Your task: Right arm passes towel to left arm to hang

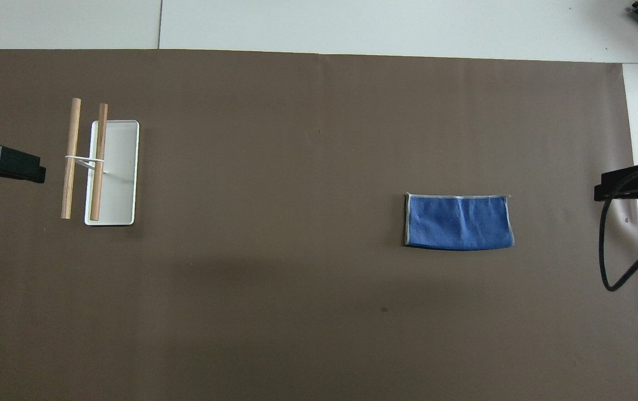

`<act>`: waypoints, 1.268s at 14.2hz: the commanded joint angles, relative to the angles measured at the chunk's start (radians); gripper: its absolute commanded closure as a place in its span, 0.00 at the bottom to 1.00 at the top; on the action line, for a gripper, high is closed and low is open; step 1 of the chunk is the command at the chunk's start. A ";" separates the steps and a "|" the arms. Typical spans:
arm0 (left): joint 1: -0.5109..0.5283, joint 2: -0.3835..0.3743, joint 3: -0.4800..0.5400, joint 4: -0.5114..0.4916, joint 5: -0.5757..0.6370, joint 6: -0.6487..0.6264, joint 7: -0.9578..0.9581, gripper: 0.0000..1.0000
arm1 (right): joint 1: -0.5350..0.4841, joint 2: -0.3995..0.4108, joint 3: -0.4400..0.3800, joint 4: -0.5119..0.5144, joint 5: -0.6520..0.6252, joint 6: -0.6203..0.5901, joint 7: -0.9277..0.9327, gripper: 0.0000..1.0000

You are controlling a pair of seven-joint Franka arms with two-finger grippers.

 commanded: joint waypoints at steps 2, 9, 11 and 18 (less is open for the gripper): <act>-0.007 -0.026 0.008 -0.037 -0.001 0.013 0.008 0.00 | -0.005 -0.020 0.005 -0.020 -0.015 -0.001 -0.017 0.00; -0.001 -0.032 0.006 -0.043 -0.003 0.011 0.002 0.00 | -0.005 -0.020 0.005 -0.024 -0.015 -0.002 -0.017 0.00; -0.001 -0.032 0.006 -0.043 -0.003 0.011 0.003 0.00 | -0.005 -0.021 0.005 -0.024 -0.015 -0.002 -0.017 0.00; 0.008 -0.032 0.013 -0.043 -0.003 0.011 0.005 0.00 | -0.005 -0.021 0.005 -0.025 -0.004 -0.004 -0.014 0.00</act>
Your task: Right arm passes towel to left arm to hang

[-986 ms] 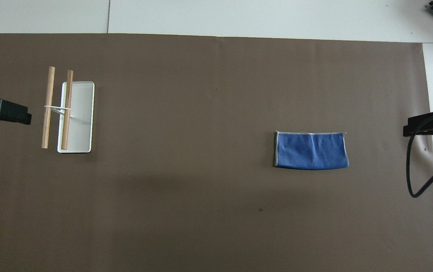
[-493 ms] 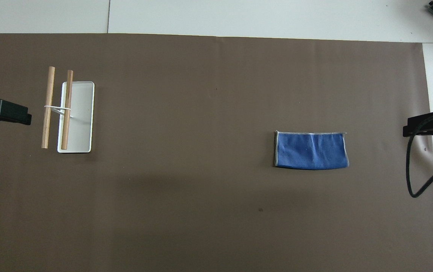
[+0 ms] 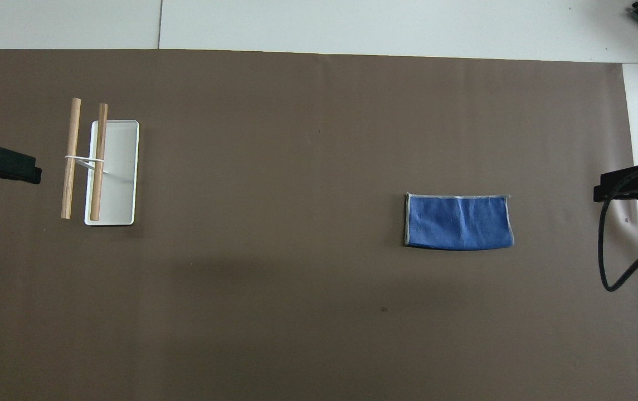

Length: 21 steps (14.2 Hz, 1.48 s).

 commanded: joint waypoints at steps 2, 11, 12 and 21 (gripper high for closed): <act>0.005 -0.032 -0.002 -0.037 -0.003 0.012 0.005 0.00 | -0.003 -0.021 0.007 -0.026 -0.009 -0.004 -0.021 0.00; 0.006 -0.032 -0.001 -0.037 -0.003 0.012 0.005 0.00 | 0.097 -0.017 0.007 -0.288 -0.015 0.340 0.006 0.00; 0.006 -0.032 -0.001 -0.037 -0.003 0.012 0.005 0.00 | 0.101 -0.009 0.007 -0.331 -0.012 0.403 0.006 0.00; 0.006 -0.032 -0.001 -0.037 -0.003 0.012 0.005 0.00 | 0.153 0.186 0.010 -0.586 0.003 0.891 0.014 0.00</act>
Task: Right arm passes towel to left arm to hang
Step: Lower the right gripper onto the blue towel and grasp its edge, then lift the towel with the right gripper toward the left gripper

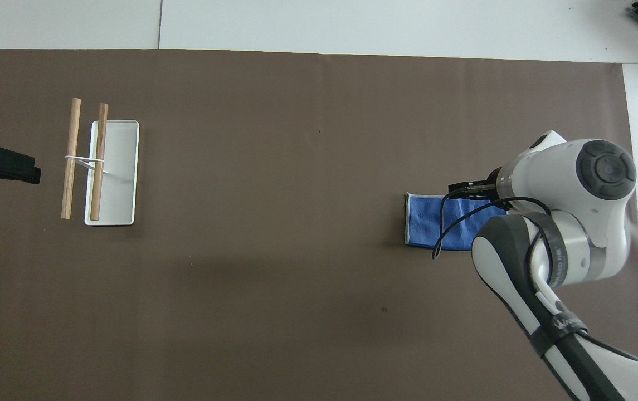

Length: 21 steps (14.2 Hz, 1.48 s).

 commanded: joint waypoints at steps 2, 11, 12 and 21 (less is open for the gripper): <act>0.006 -0.031 -0.001 -0.037 -0.003 0.012 0.005 0.00 | -0.007 0.018 0.003 -0.139 0.012 0.184 0.007 0.00; 0.006 -0.031 -0.001 -0.037 -0.003 0.012 0.005 0.00 | -0.005 0.069 0.005 -0.185 0.014 0.292 -0.006 0.13; 0.006 -0.031 -0.001 -0.037 -0.003 0.012 0.005 0.00 | -0.005 0.069 0.005 -0.185 0.014 0.290 -0.015 0.38; 0.006 -0.031 -0.001 -0.037 -0.003 0.012 0.005 0.00 | 0.008 0.066 0.008 -0.086 0.012 0.171 -0.013 1.00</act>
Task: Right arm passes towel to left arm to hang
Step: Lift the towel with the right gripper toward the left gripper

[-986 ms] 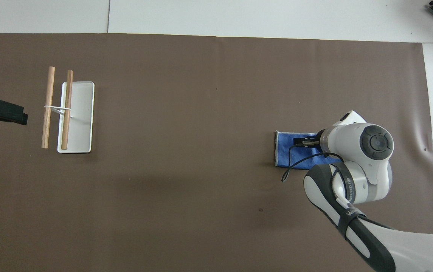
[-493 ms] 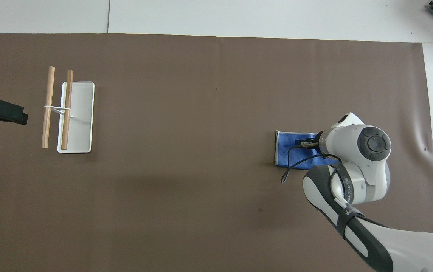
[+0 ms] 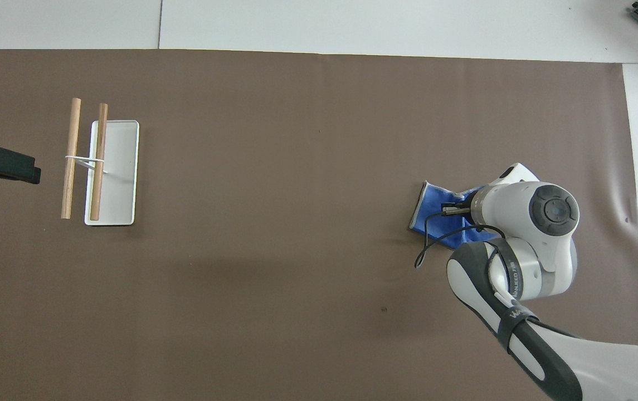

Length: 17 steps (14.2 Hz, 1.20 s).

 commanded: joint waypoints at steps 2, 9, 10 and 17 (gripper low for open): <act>0.006 -0.031 -0.001 -0.037 -0.003 0.012 0.005 0.00 | 0.005 -0.017 0.016 0.121 0.011 -0.158 -0.006 1.00; 0.006 -0.031 -0.001 -0.037 -0.003 0.012 0.005 0.00 | 0.005 -0.045 0.087 0.380 0.213 -0.366 -0.011 1.00; 0.006 -0.031 -0.001 -0.037 -0.003 0.012 0.005 0.00 | 0.005 -0.045 0.096 0.395 0.300 -0.364 -0.012 1.00; 0.005 -0.033 -0.002 -0.041 -0.003 0.007 -0.001 0.00 | 0.006 -0.045 0.143 0.454 1.083 -0.355 -0.080 1.00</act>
